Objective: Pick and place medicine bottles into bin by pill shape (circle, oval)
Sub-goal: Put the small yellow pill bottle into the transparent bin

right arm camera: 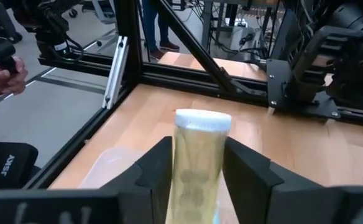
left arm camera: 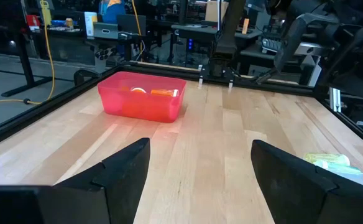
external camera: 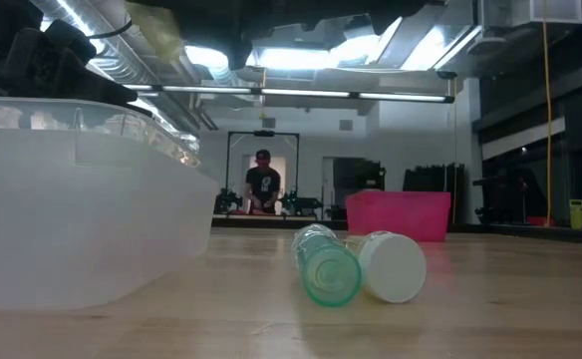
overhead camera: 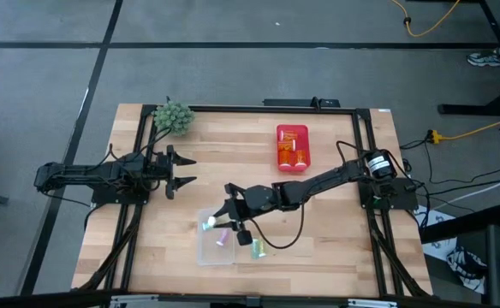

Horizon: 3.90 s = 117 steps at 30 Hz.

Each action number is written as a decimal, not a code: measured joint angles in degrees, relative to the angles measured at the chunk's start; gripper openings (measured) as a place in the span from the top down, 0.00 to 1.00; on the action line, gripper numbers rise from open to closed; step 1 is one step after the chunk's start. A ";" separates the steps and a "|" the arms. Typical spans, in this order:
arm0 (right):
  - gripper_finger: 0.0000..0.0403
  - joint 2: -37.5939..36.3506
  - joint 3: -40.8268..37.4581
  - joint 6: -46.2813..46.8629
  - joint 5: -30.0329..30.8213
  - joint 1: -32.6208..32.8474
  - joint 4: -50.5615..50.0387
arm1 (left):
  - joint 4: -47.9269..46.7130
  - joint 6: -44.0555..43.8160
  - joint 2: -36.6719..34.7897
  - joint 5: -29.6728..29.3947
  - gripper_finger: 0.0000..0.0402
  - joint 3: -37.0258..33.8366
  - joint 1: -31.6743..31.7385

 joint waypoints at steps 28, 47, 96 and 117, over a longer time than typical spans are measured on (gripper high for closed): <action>0.49 -9.53 -0.07 2.52 0.15 -0.04 -22.59 | -0.02 -0.09 0.00 0.01 0.32 0.00 0.00; 0.49 -10.81 -0.22 5.46 0.00 4.88 -46.88 | -0.02 -0.12 0.00 0.01 0.32 -0.01 0.01; 0.49 -1.22 -13.89 -20.34 -15.46 3.54 -25.85 | 0.00 -0.42 0.00 0.01 0.32 0.01 0.01; 0.65 -1.22 -13.88 -16.48 -12.31 3.41 -27.94 | 0.00 -0.55 0.00 0.01 0.32 -0.01 -0.01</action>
